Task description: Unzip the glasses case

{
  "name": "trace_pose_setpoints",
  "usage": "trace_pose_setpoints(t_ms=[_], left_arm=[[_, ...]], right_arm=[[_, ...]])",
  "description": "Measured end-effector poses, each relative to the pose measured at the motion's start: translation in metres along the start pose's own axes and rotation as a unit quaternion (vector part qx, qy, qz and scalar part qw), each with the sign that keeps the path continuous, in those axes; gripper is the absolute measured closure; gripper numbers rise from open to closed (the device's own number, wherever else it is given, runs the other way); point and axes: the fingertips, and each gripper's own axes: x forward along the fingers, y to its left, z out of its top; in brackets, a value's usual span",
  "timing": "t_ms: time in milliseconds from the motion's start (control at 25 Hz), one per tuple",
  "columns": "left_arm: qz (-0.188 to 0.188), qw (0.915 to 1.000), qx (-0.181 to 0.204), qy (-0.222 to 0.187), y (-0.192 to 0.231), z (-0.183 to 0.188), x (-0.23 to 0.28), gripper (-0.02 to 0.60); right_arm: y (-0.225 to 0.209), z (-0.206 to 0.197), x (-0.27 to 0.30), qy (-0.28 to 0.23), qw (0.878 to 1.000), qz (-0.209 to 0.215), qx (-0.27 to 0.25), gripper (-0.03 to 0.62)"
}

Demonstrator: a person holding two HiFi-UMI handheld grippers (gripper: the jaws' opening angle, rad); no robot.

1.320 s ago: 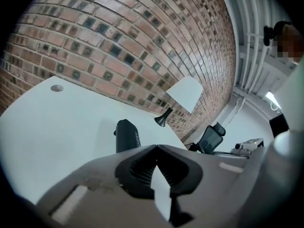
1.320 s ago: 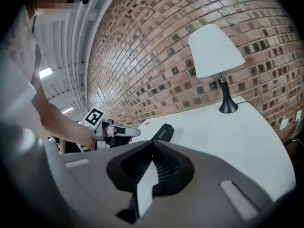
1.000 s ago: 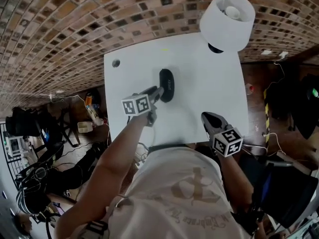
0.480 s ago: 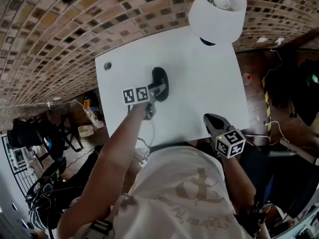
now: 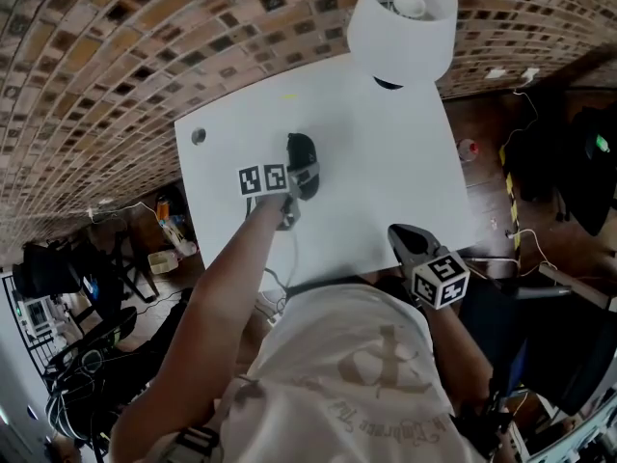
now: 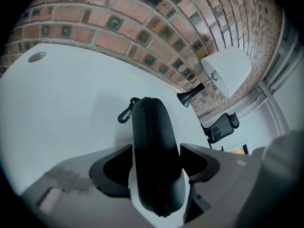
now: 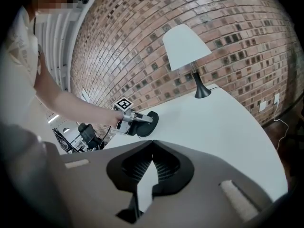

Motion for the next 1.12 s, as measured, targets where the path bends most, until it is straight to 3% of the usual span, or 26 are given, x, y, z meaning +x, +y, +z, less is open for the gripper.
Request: trace_pose_setpoints(t_ms=[320,520,720,840,1040,1120], left_arm=[[-0.008,0.9994,-0.017,0.029,-0.008,-0.005,0.009,0.305],[-0.077,0.9963,-0.036,-0.014,-0.030,-0.004,-0.003,0.313],[-0.170,0.9771,-0.085,-0.096,-0.068,-0.002,-0.030,0.311],[-0.201,0.9651,-0.104,-0.131,-0.083,-0.004,-0.046,0.310],[-0.238,0.9521,-0.100,-0.164,-0.104,-0.015,-0.075,0.307],[-0.258,0.9394,-0.144,-0.174,-0.107,-0.018,-0.093,0.305]], right_arm=[[-0.006,-0.008,-0.005,-0.005,1.000,-0.009,0.016,0.586],[-0.006,-0.006,-0.007,-0.008,1.000,-0.005,0.011,0.586],[0.001,-0.002,-0.004,-0.005,1.000,0.006,0.000,0.586],[0.009,0.004,0.002,-0.004,1.000,0.020,-0.014,0.586],[0.021,0.014,0.008,0.002,0.999,0.033,-0.037,0.586],[0.029,0.023,0.024,-0.001,0.998,0.043,-0.048,0.586]])
